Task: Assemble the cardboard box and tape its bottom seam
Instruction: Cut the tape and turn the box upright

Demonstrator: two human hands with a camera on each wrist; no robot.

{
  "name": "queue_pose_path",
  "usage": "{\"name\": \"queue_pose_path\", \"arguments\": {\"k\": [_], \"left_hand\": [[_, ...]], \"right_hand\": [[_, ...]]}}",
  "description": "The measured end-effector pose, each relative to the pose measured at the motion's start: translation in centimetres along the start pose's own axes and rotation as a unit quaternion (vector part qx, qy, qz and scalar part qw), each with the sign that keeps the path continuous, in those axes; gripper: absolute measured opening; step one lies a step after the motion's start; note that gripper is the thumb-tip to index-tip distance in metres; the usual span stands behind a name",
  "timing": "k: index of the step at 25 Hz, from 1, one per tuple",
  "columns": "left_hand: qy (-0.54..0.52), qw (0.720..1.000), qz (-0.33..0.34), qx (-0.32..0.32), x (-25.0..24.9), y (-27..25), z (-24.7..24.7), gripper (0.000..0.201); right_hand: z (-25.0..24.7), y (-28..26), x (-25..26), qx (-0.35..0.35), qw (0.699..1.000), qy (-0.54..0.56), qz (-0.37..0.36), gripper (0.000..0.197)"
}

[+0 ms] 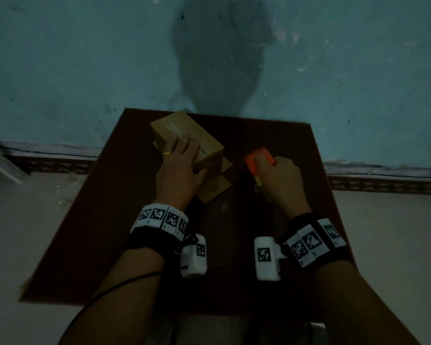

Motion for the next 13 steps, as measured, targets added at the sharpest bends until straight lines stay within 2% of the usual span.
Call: {"name": "queue_pose_path", "arguments": {"k": [1, 3, 7, 11, 13], "left_hand": [[0.010, 1.000, 0.005, 0.005, -0.1, -0.2, 0.0, 0.087], [0.032, 0.999, 0.010, 0.002, -0.4, -0.5, -0.1, 0.090], [0.071, 0.997, 0.033, -0.013, -1.5, -1.2, 0.0, 0.090], [0.083, 0.995, 0.050, -0.035, -2.6, -1.1, -0.6, 0.084], [0.075, 0.995, 0.053, -0.032, -2.6, -0.9, -1.0, 0.086]], "right_hand": [[-0.1, 0.3, 0.1, -0.017, 0.998, -0.039, -0.037, 0.054], [0.3, 0.3, -0.2, -0.040, 0.985, -0.127, -0.106, 0.040], [2.2, 0.8, -3.0, -0.027, 0.964, -0.236, -0.116, 0.039], [2.0, 1.4, -3.0, -0.060, 0.958, -0.241, -0.144, 0.042], [1.5, 1.4, -2.4, -0.073, 0.956, -0.235, -0.158, 0.050]]}}
Point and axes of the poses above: each hand's wrist, its own y-axis towards the middle knuckle, its own z-axis out of the palm, x = y × z, the point moved 10 cm from there along y, towards the middle knuckle, and after that the axes turned 14 degrees about -x, right-handed, at the moved point
